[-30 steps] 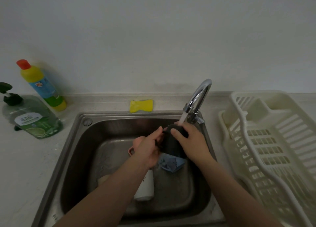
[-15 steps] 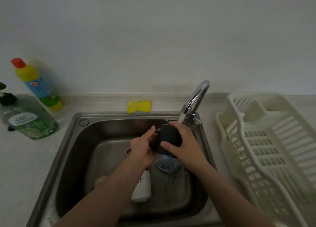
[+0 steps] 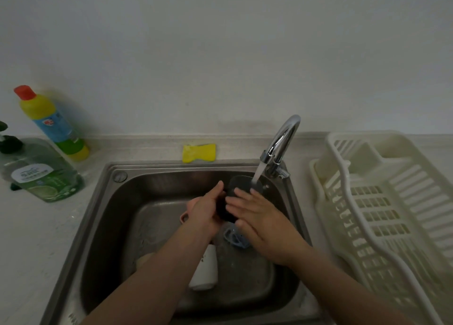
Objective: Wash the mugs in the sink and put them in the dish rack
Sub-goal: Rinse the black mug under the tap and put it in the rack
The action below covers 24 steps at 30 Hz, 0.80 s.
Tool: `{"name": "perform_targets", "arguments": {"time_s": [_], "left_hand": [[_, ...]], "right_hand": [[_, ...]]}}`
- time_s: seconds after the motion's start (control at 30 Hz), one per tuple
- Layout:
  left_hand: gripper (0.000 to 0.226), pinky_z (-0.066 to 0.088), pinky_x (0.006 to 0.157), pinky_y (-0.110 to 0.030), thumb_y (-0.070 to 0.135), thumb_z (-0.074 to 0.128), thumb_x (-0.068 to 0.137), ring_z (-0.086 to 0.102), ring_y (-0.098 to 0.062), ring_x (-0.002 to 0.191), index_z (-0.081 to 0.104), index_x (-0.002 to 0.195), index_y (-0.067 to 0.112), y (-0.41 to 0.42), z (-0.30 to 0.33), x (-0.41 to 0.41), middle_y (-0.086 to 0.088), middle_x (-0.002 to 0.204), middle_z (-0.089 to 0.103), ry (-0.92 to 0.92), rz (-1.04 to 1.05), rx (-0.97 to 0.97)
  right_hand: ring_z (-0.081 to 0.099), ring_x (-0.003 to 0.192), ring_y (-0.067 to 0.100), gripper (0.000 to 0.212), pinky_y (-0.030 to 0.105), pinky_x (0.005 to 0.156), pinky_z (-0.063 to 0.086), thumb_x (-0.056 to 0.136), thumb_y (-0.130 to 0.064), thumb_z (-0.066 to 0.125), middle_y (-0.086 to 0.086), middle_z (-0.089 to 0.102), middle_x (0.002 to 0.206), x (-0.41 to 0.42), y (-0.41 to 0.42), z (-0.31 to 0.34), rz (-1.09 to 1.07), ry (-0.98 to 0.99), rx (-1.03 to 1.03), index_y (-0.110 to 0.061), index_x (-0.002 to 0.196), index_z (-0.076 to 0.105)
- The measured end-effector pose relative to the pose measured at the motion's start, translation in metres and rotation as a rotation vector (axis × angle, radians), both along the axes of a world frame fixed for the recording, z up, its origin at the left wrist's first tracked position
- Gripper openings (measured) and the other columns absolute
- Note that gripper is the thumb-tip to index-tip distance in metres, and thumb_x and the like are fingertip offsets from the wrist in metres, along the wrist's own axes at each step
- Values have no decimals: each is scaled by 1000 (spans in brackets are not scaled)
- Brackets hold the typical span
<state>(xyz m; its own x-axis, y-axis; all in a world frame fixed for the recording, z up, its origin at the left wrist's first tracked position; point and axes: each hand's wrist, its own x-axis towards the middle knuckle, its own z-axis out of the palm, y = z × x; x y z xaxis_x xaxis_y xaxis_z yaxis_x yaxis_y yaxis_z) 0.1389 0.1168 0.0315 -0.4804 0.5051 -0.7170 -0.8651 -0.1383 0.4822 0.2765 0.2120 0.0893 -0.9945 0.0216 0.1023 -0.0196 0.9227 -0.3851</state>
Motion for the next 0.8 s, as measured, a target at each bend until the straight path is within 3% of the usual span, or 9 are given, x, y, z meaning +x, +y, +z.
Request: {"name": "perform_targets", "arguments": {"time_s": [0.1, 0.2, 0.3, 0.37, 0.43, 0.5, 0.63, 0.73, 0.8], "left_hand": [[65, 57, 87, -41, 36, 80, 71, 67, -32, 108, 64, 123, 1, 8, 6, 0, -19, 119, 68, 7, -41, 14], [35, 57, 75, -34, 33, 66, 91, 72, -24, 85, 68, 107, 2, 17, 13, 3, -13, 98, 73, -2, -57, 37], [54, 53, 93, -39, 34, 79, 79, 69, -27, 103, 65, 122, 3, 16, 10, -2, -18, 115, 69, -40, -37, 42], [73, 54, 94, -41, 33, 88, 67, 67, -31, 108, 62, 127, 2, 13, 5, -1, -18, 124, 66, -36, -44, 49], [54, 57, 84, -39, 32, 75, 83, 68, -29, 101, 62, 124, 0, 13, 9, 5, -17, 121, 66, 12, -58, 16], [51, 55, 87, -41, 31, 70, 87, 66, -32, 103, 61, 124, -2, 14, 7, 7, -19, 122, 65, 23, -48, 2], [70, 53, 95, -49, 36, 84, 67, 67, -36, 106, 63, 125, 2, 5, -2, 4, -21, 119, 68, 26, -3, -18], [47, 59, 75, -38, 30, 72, 86, 70, -31, 99, 64, 121, -1, 7, 3, 7, -20, 116, 69, 40, -5, -3], [44, 59, 74, -38, 29, 72, 86, 70, -31, 96, 65, 117, -1, 11, 7, 7, -20, 115, 69, 49, 2, 6]], "right_hand": [[16, 147, 6, 47, 34, 121, 12, 102, -35, 29, -5, 39, 152, 9, 11, -6, 93, 57, -24, -19, 141, 49], [20, 145, 4, 44, 40, 120, 18, 100, -28, 37, -5, 42, 150, -9, 21, -1, -188, 149, -223, -17, 140, 51], [18, 146, 6, 46, 31, 121, 10, 100, -30, 33, -3, 41, 150, -1, 4, -6, -84, 139, -94, -16, 142, 48], [18, 146, 8, 50, 32, 121, 9, 100, -34, 30, -3, 36, 153, 2, 5, -10, -36, 114, -71, -16, 145, 44], [14, 147, 9, 58, 37, 121, 11, 98, -43, 24, -5, 28, 157, -11, 18, -6, -221, 95, -171, -18, 149, 37], [-1, 148, 7, 69, 37, 122, 7, 93, -54, 13, -9, 10, 161, -17, 17, -4, -329, 2, -180, -22, 153, 23], [-20, 143, -3, 66, 25, 119, -10, 93, -56, 13, -14, -6, 159, 7, -10, -12, -135, -69, -104, -26, 152, 7], [-11, 145, -3, 65, 34, 122, 2, 97, -53, 21, -11, -1, 161, -13, 10, -10, -327, -28, -268, -26, 154, 12], [-14, 146, 3, 65, 39, 122, 5, 98, -54, 23, -10, -6, 162, -15, 8, -8, -381, -53, -280, -27, 155, 8]]}}
